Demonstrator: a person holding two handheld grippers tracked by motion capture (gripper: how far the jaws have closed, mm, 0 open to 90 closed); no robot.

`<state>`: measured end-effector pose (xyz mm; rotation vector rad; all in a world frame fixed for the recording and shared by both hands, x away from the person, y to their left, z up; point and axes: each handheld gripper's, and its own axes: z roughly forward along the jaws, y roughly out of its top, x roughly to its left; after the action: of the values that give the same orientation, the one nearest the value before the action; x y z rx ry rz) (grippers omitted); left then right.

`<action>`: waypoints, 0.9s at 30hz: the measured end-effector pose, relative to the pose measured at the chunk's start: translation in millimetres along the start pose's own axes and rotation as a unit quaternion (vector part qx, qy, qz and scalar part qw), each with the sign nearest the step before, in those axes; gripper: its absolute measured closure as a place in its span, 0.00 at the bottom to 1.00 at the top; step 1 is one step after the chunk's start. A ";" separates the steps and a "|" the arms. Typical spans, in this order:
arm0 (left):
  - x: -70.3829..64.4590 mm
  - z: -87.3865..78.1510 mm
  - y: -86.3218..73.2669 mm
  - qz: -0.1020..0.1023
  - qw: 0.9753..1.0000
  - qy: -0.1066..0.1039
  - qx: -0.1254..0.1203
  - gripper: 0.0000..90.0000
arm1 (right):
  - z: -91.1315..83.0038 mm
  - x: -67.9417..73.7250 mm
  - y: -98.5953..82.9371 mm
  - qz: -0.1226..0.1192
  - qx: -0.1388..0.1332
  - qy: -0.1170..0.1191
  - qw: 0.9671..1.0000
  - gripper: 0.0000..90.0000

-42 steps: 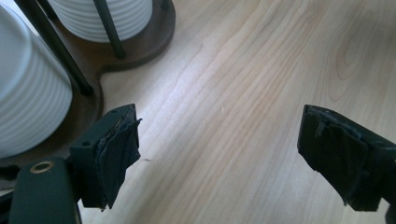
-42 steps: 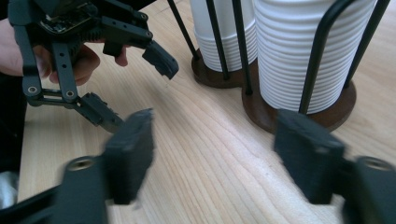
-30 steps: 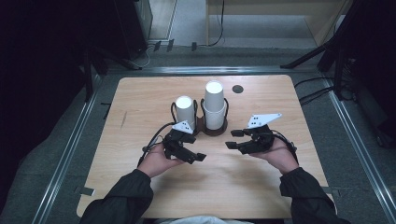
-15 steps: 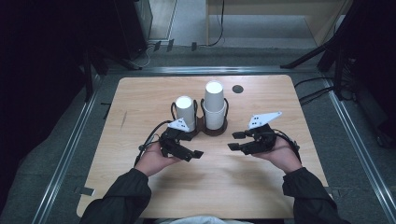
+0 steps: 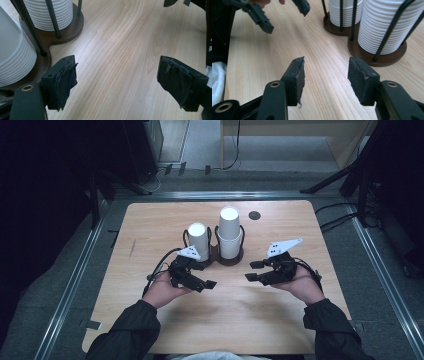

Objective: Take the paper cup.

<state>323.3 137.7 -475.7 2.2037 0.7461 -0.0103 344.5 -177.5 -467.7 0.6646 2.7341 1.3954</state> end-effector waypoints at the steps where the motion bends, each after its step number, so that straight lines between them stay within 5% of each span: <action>1: -0.2 -0.2 0.4 0.003 1.000 0.000 0.002 0.18 | -0.3 -1.0 0.4 0.007 0.001 0.000 1.000 0.52; 14: -2.4 -2.3 2.0 0.013 1.000 -0.008 0.012 0.18 | -5.3 -5.9 6.7 0.028 0.008 -0.019 0.999 0.47; 27: 2.3 -10.4 0.2 0.006 1.000 -0.007 0.004 0.18 | -11.1 -14.3 29.1 -0.002 0.030 -0.024 0.999 0.43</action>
<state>322.9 146.0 -469.1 2.2130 0.7273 -0.0221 366.1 -176.3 -441.2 0.6849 2.7473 1.2837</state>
